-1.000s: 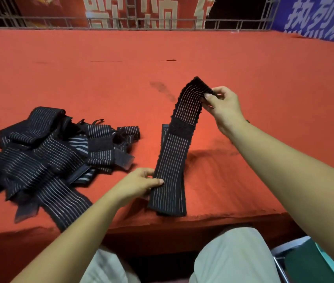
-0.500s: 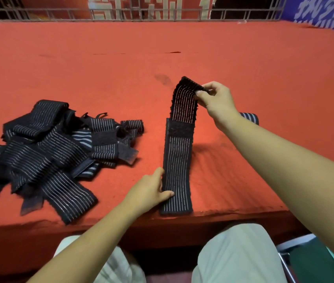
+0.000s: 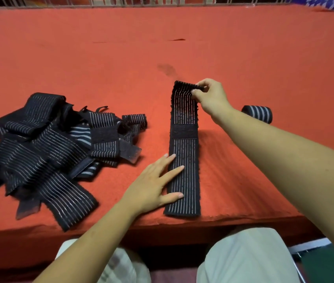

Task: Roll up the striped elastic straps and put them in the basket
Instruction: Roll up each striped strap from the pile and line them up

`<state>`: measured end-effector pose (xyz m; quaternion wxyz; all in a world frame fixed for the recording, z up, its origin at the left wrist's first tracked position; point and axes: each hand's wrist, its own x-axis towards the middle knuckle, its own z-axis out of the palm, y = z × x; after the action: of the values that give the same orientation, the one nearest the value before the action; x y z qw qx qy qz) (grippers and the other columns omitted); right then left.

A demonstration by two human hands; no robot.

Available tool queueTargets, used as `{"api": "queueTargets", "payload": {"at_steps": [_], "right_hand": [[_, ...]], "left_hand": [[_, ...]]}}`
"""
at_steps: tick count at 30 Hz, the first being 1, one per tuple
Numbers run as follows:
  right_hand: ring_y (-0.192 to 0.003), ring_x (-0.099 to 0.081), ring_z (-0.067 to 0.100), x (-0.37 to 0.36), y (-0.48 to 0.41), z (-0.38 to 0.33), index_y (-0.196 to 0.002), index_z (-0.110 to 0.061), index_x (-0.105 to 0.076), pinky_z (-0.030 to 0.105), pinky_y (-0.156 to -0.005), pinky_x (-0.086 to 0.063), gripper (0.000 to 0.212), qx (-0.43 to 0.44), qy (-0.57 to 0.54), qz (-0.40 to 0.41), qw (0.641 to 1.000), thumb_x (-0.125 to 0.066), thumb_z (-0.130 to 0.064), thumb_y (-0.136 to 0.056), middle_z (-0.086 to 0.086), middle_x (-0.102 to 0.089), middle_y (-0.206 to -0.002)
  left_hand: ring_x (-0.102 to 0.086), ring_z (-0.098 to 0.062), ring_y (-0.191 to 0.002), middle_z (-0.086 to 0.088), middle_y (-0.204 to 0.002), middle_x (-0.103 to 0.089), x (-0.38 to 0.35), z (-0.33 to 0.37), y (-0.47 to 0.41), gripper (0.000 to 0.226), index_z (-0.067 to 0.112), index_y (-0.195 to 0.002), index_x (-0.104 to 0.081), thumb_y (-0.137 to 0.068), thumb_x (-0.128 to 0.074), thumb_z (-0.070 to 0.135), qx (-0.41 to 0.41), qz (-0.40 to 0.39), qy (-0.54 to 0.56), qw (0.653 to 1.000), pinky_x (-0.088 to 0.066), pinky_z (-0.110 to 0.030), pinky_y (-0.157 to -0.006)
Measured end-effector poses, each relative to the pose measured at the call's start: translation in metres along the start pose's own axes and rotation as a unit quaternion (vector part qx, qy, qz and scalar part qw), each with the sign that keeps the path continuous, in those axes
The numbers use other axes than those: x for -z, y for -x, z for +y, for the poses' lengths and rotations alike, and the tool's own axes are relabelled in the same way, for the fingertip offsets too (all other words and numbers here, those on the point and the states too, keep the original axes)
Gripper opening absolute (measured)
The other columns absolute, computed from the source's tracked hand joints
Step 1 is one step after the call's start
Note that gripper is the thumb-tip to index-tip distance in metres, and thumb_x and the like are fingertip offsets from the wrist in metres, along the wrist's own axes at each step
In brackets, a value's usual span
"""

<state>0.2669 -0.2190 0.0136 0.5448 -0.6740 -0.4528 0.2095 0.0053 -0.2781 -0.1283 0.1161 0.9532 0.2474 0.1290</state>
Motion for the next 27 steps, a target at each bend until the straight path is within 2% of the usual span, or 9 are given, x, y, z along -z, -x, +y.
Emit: {"api": "queueTargets", "payload": {"at_steps": [5, 9, 12, 15, 17, 19, 23, 25, 27], "right_hand": [[-0.09, -0.071, 0.034, -0.018, -0.027, 0.029, -0.078, -0.024, -0.058, 0.048, -0.083, -0.058, 0.022, -0.041, 0.016, -0.009, 0.999, -0.065, -0.008, -0.092, 0.004, -0.064, -0.084], [-0.064, -0.064, 0.016, -0.031, -0.043, 0.06, -0.082, -0.022, -0.052, 0.027, -0.06, -0.054, 0.024, -0.085, 0.019, -0.006, 0.996, -0.06, -0.005, -0.096, 0.004, -0.06, -0.085], [-0.057, -0.061, 0.01, -0.042, -0.049, 0.081, -0.095, -0.019, -0.052, 0.025, -0.051, -0.047, 0.011, -0.116, 0.052, -0.004, 0.992, -0.059, -0.011, -0.098, 0.001, -0.06, -0.08], [-0.042, -0.058, 0.001, -0.051, -0.055, 0.099, -0.101, -0.017, -0.052, 0.018, -0.038, -0.04, 0.009, -0.129, 0.098, -0.012, 0.987, -0.061, -0.014, -0.098, 0.0, -0.059, -0.071], [-0.036, -0.055, -0.003, -0.054, -0.06, 0.106, -0.096, -0.013, -0.054, 0.017, -0.042, -0.043, 0.01, -0.117, 0.124, -0.015, 0.985, -0.064, -0.014, -0.096, 0.0, -0.058, -0.069], [-0.042, -0.059, 0.001, -0.057, -0.065, 0.11, -0.088, -0.013, -0.057, 0.024, -0.055, -0.05, 0.012, -0.107, 0.152, -0.023, 0.982, -0.068, -0.014, -0.093, 0.0, -0.059, -0.068], [-0.083, -0.07, 0.026, -0.06, -0.072, 0.113, -0.066, -0.023, -0.057, 0.039, -0.083, -0.057, 0.027, -0.106, 0.192, -0.026, 0.975, -0.078, -0.018, -0.082, 0.003, -0.067, -0.079], [-0.09, -0.068, 0.026, -0.061, -0.072, 0.111, -0.067, -0.023, -0.057, 0.039, -0.087, -0.056, 0.027, -0.117, 0.2, -0.026, 0.972, -0.08, -0.016, -0.08, 0.004, -0.066, -0.084], [-0.087, -0.064, 0.023, -0.062, -0.07, 0.106, -0.067, -0.021, -0.056, 0.037, -0.083, -0.055, 0.029, -0.142, 0.178, -0.023, 0.973, -0.079, -0.01, -0.079, 0.001, -0.063, -0.078]], "left_hand": [[-0.007, -0.008, -0.154, 0.008, -0.167, -0.014, 0.001, 0.002, -0.002, 0.077, 0.035, -0.155, -0.029, -0.09, -0.034, 0.076, 0.004, -0.026, -0.031, 0.999, -0.011, -0.041, -0.124], [-0.013, -0.01, -0.153, 0.007, -0.166, -0.018, 0.001, 0.003, -0.002, 0.075, 0.034, -0.154, -0.032, -0.091, -0.035, 0.074, 0.003, -0.02, -0.036, 0.999, -0.012, -0.04, -0.124], [-0.015, -0.011, -0.153, 0.006, -0.166, -0.02, 0.0, 0.003, -0.002, 0.074, 0.033, -0.153, -0.034, -0.092, -0.036, 0.074, 0.003, -0.015, -0.035, 0.999, -0.013, -0.041, -0.124], [-0.018, -0.013, -0.152, 0.005, -0.165, -0.023, -0.001, 0.003, -0.002, 0.074, 0.032, -0.152, -0.037, -0.091, -0.037, 0.073, 0.003, -0.008, -0.032, 0.999, -0.015, -0.042, -0.124], [-0.018, -0.013, -0.152, 0.005, -0.165, -0.023, -0.001, 0.003, -0.002, 0.073, 0.032, -0.152, -0.037, -0.091, -0.037, 0.073, 0.004, -0.01, -0.034, 0.999, -0.015, -0.042, -0.123], [-0.018, -0.013, -0.152, 0.005, -0.165, -0.023, -0.001, 0.003, -0.002, 0.073, 0.032, -0.152, -0.037, -0.091, -0.038, 0.072, 0.004, -0.011, -0.037, 0.999, -0.015, -0.042, -0.124], [-0.018, -0.012, -0.152, 0.005, -0.165, -0.022, -0.001, 0.003, -0.002, 0.072, 0.033, -0.152, -0.037, -0.091, -0.038, 0.072, 0.005, -0.01, -0.044, 0.999, -0.014, -0.041, -0.124], [-0.018, -0.012, -0.152, 0.006, -0.165, -0.023, -0.001, 0.003, -0.002, 0.072, 0.033, -0.152, -0.037, -0.091, -0.038, 0.072, 0.004, -0.009, -0.044, 0.999, -0.014, -0.041, -0.124], [-0.018, -0.012, -0.152, 0.006, -0.165, -0.023, 0.0, 0.003, -0.002, 0.072, 0.033, -0.151, -0.037, -0.091, -0.039, 0.072, 0.003, -0.01, -0.041, 0.999, -0.014, -0.041, -0.124]]}}
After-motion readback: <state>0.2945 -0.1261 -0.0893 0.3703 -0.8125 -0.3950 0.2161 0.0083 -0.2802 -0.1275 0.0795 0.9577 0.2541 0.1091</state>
